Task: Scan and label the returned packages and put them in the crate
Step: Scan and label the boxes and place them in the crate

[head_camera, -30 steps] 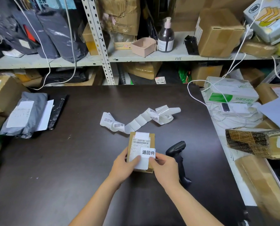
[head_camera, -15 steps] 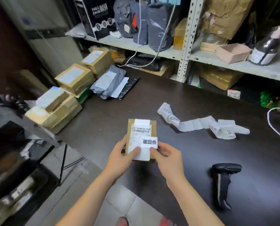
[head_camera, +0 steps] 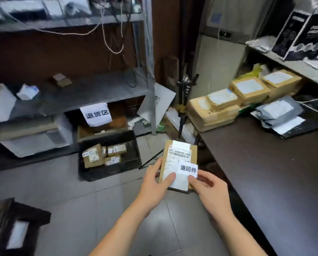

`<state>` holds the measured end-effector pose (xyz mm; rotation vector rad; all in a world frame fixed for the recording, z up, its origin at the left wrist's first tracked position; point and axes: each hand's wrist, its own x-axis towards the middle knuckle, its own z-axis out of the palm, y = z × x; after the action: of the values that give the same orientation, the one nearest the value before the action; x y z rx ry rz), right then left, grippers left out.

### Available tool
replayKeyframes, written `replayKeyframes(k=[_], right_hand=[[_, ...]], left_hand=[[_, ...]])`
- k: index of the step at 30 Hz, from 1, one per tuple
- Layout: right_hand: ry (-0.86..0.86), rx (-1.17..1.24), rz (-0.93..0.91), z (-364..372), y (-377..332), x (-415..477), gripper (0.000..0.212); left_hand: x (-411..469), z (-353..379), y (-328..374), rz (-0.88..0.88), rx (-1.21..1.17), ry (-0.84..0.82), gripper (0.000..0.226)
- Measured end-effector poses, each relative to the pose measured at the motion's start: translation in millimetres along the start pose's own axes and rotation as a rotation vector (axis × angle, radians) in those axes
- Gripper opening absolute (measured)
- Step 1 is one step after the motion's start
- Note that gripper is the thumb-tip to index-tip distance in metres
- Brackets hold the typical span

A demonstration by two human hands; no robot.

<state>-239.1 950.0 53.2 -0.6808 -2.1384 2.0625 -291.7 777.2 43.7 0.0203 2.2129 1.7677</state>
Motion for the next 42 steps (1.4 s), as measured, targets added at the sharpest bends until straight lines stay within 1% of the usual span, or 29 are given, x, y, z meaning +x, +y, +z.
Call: replayKeyframes(k=[5,10,13,16,19,21,23,25,28,29,30,33,35,37,40,41,42], right_hand=[[-0.092,-0.090,-0.005,103.9,4.4,30.1,0.020],[-0.152,-0.170,0.049,176.9,20.5,83.1,0.020],[-0.180,-0.153,0.089,207.5,30.0,118.0,0.020],[-0.227,-0.160,0.145,251.7,55.5,178.0,0.022],[-0.292,-0.166,0.230,297.7,88.3,234.9,0.024],[-0.298,-0.174,0.278,325.7,114.7,268.9,0.025],[-0.310,-0.189,0.289,354.5,140.0,303.4,0.023],[-0.313,-0.234,0.304,381.5,164.1,336.4,0.022],[-0.338,-0.283,0.304,416.2,193.8,377.1,0.023],[-0.357,-0.299,0.310,427.9,201.8,389.1,0.025],[-0.366,-0.314,0.327,439.9,210.0,400.9,0.030],[-0.337,-0.270,0.427,472.7,238.3,434.1,0.047],[-0.316,-0.212,0.539,492.8,258.8,453.8,0.049],[-0.298,-0.159,0.580,510.7,281.2,475.0,0.049],[-0.350,-0.143,0.555,530.6,311.6,505.3,0.048],[-0.373,-0.165,0.538,535.3,321.2,515.1,0.046],[-0.380,-0.188,0.525,538.5,332.0,525.3,0.044]], left_hand=[[21.0,-86.7,-40.7,-0.081,-0.068,0.097,0.052],[74.8,-139.2,-82.0,-0.171,-0.136,0.143,0.051],[108.0,-159.3,-102.2,-0.216,-0.169,0.142,0.048],[165.3,-186.2,-133.1,-0.252,-0.187,0.165,0.047],[219.7,-211.1,-172.7,-0.301,-0.177,0.194,0.054],[252.9,-225.8,-201.4,-0.331,-0.151,0.191,0.054],[287.8,-241.3,-230.9,-0.347,-0.153,0.174,0.054],[320.3,-252.9,-263.8,-0.377,-0.150,0.183,0.050],[364.5,-269.4,-308.7,-0.456,-0.178,0.238,0.037],[380.9,-274.7,-322.8,-0.477,-0.181,0.253,0.038],[396.3,-280.2,-336.4,-0.491,-0.173,0.266,0.045],[439.3,-292.6,-369.5,-0.550,-0.181,0.230,0.085],[463.4,-299.2,-393.3,-0.537,-0.164,0.175,0.105],[489.1,-310.3,-420.5,-0.495,-0.154,0.143,0.117],[527.8,-334.0,-452.2,-0.497,-0.202,0.103,0.122],[540.3,-340.5,-461.3,-0.521,-0.218,0.079,0.117],[551.9,-345.1,-470.3,-0.549,-0.229,0.057,0.105]])
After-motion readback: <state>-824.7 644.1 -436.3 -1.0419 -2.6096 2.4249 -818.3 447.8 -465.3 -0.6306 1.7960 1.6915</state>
